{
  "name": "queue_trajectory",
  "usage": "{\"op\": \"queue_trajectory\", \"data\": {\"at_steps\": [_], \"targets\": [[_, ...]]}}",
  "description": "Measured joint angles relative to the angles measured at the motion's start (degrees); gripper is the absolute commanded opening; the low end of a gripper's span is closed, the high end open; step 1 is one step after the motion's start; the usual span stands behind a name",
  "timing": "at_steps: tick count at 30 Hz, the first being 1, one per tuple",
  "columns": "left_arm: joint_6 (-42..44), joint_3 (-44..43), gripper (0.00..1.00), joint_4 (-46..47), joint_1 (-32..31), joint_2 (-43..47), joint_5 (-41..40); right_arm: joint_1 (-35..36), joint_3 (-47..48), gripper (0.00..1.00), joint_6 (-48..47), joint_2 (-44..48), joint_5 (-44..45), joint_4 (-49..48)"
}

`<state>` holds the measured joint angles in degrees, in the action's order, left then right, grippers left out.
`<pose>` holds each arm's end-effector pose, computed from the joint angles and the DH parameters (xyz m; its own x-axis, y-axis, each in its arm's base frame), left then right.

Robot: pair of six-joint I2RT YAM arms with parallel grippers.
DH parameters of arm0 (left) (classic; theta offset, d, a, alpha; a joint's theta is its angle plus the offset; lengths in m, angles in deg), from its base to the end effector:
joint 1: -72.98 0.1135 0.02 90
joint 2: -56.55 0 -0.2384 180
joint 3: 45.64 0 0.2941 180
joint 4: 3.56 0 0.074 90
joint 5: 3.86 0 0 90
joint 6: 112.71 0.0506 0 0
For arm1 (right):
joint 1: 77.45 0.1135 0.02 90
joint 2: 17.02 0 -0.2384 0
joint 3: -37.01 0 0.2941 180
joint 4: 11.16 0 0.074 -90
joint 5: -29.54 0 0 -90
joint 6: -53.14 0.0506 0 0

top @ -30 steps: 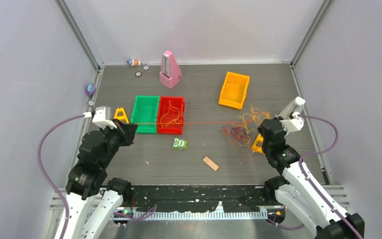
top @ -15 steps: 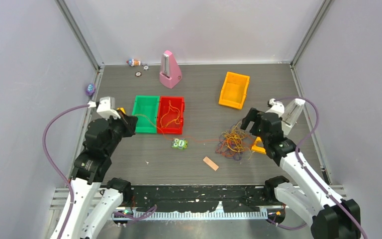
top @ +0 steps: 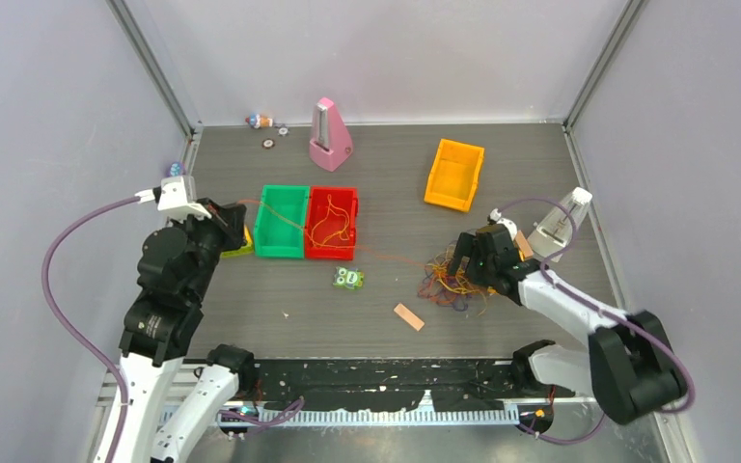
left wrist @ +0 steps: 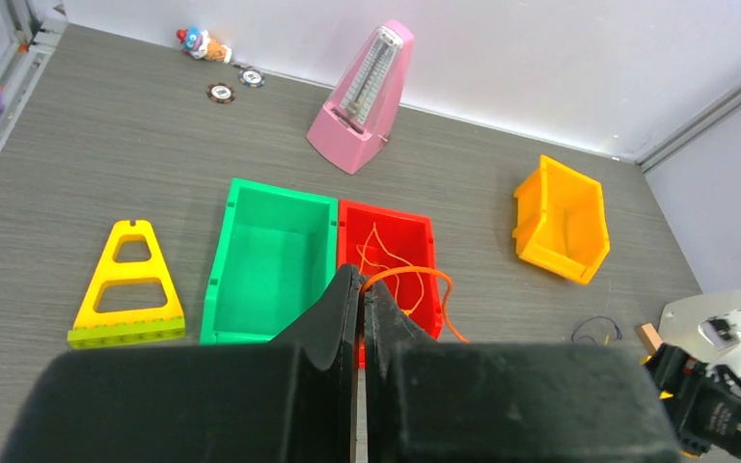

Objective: Untangle the cables
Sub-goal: Untie the cable.

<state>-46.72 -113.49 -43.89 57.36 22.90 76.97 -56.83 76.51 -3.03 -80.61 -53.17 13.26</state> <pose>0.1833 -0.0429 0.3977 -0.1400 -0.3780 -0.9152 0.0616 0.9192 -0.3890 0.2500 0.0872 0.1139 -0.7331 0.3142 -0.6032 0.1655 0.9426 0.2899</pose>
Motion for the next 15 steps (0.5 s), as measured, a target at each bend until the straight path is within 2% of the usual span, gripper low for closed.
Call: {"op": "queue_trajectory", "data": {"at_steps": [1,2,3,4,5,6,8,10,15], "targets": [[0.02,0.0,0.0,0.0,0.0,-0.15,-0.33,0.0,0.0,1.0,0.74,-2.32,-0.37,-0.26],[0.09,0.0,0.0,-0.09,0.02,-0.28,-0.92,0.02,0.48,0.89,1.38,-5.11,0.09,-0.7],[0.24,-0.07,0.0,-0.28,0.09,-0.35,-1.68,0.07,1.95,0.82,2.36,-6.67,-0.28,-1.79],[0.33,-0.24,0.0,-0.66,0.28,-0.35,-2.49,0.22,3.58,0.64,3.13,-9.16,0.15,-2.19],[0.52,-0.59,0.0,-1.18,0.61,-0.28,-3.78,0.28,5.16,0.53,3.82,-11.78,0.94,-1.99],[0.72,-1.11,0.0,-1.75,1.11,-0.24,-5.22,0.2,6.64,0.29,4.66,-13.68,1.79,-1.99],[1.09,-2.4,0.0,-3.06,2.54,0.02,-8.37,-0.57,7.98,0.12,6.97,-16.13,3.54,-1.46],[1.68,-3.72,0.0,-4.31,4.22,0.2,-10.97,-2.34,8.04,0.07,8.61,-16.37,4.59,-0.17],[1.95,-4.76,0.0,-9.57,7.1,0.02,-14.62,-7.65,8.5,0.06,13.27,-11.98,6.14,1.66]]}}
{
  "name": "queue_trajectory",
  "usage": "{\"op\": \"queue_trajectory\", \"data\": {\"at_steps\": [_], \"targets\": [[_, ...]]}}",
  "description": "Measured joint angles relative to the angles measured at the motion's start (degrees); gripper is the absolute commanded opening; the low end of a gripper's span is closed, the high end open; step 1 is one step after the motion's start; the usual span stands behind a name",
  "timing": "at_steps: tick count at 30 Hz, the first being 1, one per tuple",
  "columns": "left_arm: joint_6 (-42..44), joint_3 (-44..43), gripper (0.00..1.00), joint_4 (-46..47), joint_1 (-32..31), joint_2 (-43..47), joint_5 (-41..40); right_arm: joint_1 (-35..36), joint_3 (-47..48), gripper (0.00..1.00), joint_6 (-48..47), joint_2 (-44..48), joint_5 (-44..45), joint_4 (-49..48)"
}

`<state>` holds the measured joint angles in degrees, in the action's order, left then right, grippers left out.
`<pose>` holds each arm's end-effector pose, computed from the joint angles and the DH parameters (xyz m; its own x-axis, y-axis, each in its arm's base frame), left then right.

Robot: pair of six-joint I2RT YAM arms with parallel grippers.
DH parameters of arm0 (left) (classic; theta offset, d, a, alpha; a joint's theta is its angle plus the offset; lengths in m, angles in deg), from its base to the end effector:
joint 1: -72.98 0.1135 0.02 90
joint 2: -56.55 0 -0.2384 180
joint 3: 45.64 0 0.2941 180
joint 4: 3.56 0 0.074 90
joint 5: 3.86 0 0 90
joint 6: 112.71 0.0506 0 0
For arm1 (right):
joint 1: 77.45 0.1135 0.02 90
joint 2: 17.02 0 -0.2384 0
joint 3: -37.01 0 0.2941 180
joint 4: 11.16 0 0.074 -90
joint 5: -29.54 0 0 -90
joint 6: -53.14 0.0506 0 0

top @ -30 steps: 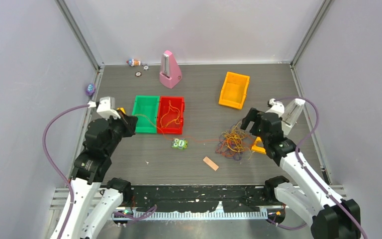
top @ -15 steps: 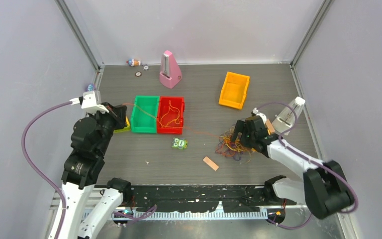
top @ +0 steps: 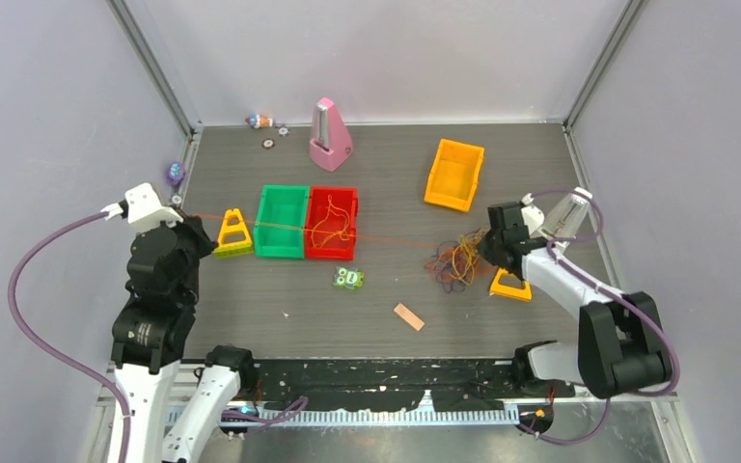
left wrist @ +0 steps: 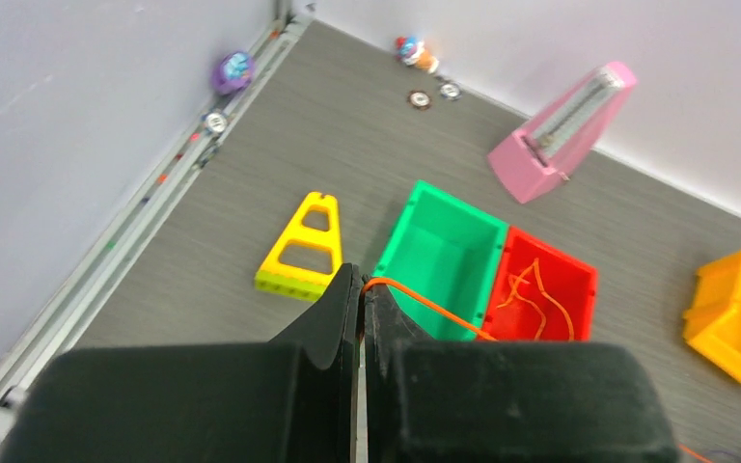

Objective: Untangle the cables
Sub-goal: Untie the cable.

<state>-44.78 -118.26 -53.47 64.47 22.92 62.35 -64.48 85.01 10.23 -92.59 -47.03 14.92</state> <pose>0.1694 -0.0047 0.4078 -0.0773 -0.3361 -0.9387 -0.3079 0.9035 -0.2981 0.2895 0.0546 0.1090 -0.5960 0.5938 -0.5406 0.5176 0.7988 0.3068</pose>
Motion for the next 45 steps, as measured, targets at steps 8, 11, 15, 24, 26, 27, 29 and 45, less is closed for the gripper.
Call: {"op": "queue_trajectory", "data": {"at_steps": [8,11,15,24,26,27,29,45], "targets": [[-1.05,4.48,0.18,-0.17,0.76,2.99,-3.63,-2.27,0.7,0.06,-1.16,10.14,3.13,0.22],[-0.72,7.5,0.59,2.75,1.42,3.15,4.0,-2.99,-0.79,0.06,-6.97,12.72,-0.87,-3.45],[-1.9,10.64,0.99,5.27,1.44,-0.98,16.9,-2.19,-2.21,0.06,-13.31,15.76,-8.81,-6.64],[-1.36,13.81,1.0,9.53,-11.89,-9.66,23.82,0.42,0.07,0.06,-19.54,14.19,-20.02,-6.84],[0.24,11.76,1.0,10.6,-18.27,-13.14,20.31,0.46,1.29,0.06,-20.13,14.19,-20.96,-5.68],[0.87,11.06,0.99,11.02,-20.7,-14.64,18.34,0.46,2.14,0.06,-20.35,14.19,-21.29,-4.94],[1.77,10.49,1.0,11.34,-23.41,-16.0,14.08,0.46,4.04,0.06,-20.9,14.21,-21.7,-3.43],[-1.92,9.53,1.0,-1.51,1.2,-9.51,12.2,0.57,10.19,0.06,-16.83,26.51,4.92,7.28]]}}
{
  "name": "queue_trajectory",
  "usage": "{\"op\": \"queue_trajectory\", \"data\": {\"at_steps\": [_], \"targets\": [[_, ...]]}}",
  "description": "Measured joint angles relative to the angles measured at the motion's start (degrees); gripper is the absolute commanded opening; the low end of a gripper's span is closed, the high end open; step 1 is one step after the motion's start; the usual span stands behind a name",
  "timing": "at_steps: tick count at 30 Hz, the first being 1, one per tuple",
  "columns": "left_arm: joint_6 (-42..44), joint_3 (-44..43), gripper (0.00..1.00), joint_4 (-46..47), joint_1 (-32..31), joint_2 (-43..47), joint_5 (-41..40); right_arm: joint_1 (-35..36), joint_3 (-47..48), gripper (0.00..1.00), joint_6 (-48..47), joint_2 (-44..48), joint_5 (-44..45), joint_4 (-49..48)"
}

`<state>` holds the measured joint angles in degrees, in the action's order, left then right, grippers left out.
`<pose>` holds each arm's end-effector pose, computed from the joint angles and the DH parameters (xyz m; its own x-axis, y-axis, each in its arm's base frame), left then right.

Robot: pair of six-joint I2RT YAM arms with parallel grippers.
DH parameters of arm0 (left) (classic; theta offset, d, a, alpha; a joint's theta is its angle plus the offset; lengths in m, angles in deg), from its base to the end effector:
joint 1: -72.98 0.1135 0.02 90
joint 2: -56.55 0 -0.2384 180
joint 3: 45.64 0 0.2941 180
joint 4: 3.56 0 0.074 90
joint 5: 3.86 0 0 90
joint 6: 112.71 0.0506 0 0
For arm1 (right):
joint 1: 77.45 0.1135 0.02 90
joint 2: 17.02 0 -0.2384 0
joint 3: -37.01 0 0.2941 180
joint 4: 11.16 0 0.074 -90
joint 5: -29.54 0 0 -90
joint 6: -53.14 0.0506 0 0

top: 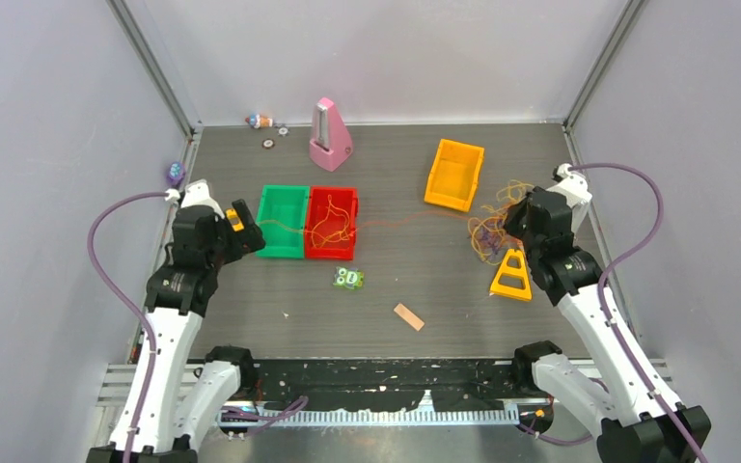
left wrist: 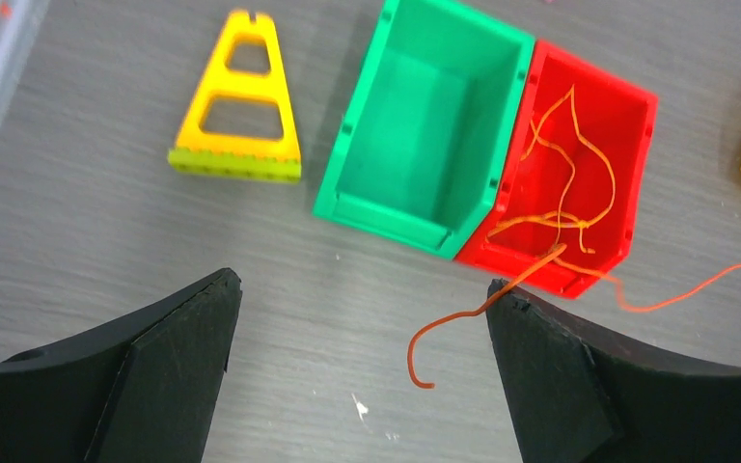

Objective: Untangle the cables
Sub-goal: Untie the cable.

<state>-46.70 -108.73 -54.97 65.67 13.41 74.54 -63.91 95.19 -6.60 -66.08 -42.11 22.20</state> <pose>0.2273 -0.0189 0.3124 -0.4544 -0.3432 -0.8220 -0.2520 0.9346 -0.2509 0.2618 0.0467 0.2901 -0.3161 0.4159 -0.8527 0.2503 0.9035 0.3479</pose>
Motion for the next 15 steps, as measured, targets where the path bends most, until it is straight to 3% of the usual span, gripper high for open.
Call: {"op": "queue_trajectory", "data": {"at_steps": [6,11,15], "targets": [[-3.65,0.9,1.0,-2.67,11.5,0.57,12.46,-0.04,0.0,0.06,2.93,0.33,8.55,3.56],[-7.91,3.41,1.0,-2.69,20.76,3.3,15.87,-0.04,0.0,0.06,6.4,0.79,13.99,6.25],[-12.2,5.66,1.0,-2.1,23.54,3.1,18.43,-0.04,0.0,0.06,9.03,2.71,18.14,7.72]]}}
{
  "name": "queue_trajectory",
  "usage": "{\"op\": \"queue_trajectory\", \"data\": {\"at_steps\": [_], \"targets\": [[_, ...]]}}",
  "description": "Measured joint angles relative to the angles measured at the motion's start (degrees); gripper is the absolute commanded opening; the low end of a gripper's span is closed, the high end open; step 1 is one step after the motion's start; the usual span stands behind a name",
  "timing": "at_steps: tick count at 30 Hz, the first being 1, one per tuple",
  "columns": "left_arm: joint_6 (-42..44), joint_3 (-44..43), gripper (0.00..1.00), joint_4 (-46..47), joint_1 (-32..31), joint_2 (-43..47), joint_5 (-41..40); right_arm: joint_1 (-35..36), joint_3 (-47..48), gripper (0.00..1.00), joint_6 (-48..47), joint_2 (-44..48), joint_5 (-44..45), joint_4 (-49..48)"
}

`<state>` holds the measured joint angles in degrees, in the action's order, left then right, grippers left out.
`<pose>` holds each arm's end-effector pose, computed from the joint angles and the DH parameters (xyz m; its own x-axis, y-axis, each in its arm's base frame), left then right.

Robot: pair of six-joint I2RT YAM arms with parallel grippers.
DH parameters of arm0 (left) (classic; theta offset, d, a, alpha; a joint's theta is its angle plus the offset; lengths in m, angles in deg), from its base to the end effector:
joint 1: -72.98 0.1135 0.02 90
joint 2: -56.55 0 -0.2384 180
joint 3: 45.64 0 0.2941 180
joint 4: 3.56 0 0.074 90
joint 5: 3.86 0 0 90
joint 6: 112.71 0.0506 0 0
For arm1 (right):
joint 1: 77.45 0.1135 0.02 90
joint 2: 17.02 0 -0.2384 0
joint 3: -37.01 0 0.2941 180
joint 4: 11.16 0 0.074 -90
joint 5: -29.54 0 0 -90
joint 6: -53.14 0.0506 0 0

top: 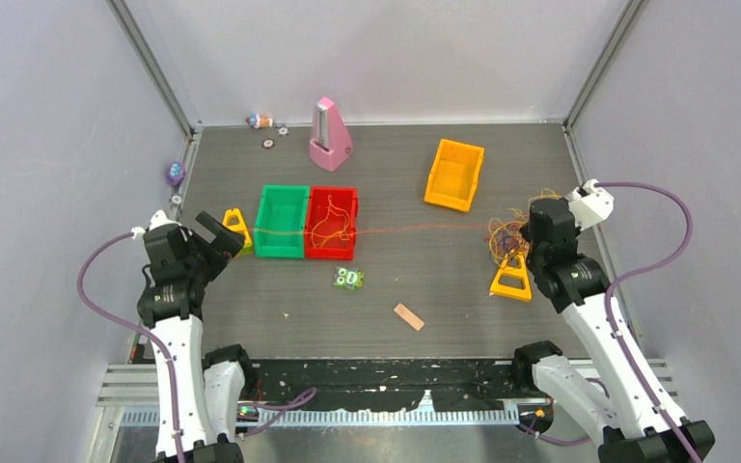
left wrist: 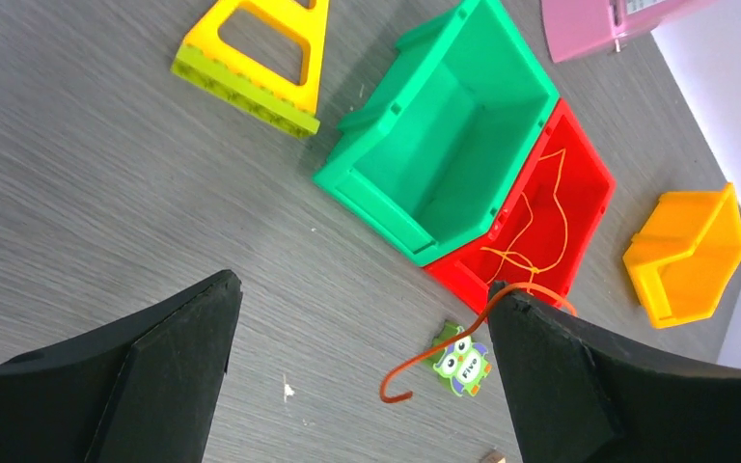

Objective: Untangle the cables
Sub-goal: Untie the cable.

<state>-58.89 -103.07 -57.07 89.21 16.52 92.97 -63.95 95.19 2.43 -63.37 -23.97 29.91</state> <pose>0.2114 0.0553 0.2816 -0.3474 -0.7116 -0.6107 -0.4836 0.6939 -0.5335 0.2437 0.0276 0.2903 -0.1669 0.4835 -0.8593 0.5460 0.7710 0.3277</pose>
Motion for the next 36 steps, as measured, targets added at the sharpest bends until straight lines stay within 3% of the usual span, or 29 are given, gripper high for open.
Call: {"op": "queue_trajectory", "data": {"at_steps": [5,17,30,34,36], "targets": [[-3.15,3.17,0.99,1.25,1.46,-1.99,3.67,0.0,0.0,0.06,1.95,2.27,4.2,0.74],[-4.37,3.72,0.99,2.54,1.49,-2.1,3.41,0.0,-2.1,0.06,5.73,11.1,13.79,3.1],[-9.01,3.58,1.0,1.07,1.68,-9.31,-9.64,0.0,-3.74,0.06,8.09,16.09,20.15,4.72],[-6.4,3.58,0.99,5.57,1.49,-11.54,0.42,-0.02,-4.81,0.06,2.29,15.04,13.4,-0.5],[-4.13,3.5,0.99,10.4,-1.7,-11.52,5.9,-0.02,-4.79,0.06,-0.98,12.55,8.31,-2.95]]}}
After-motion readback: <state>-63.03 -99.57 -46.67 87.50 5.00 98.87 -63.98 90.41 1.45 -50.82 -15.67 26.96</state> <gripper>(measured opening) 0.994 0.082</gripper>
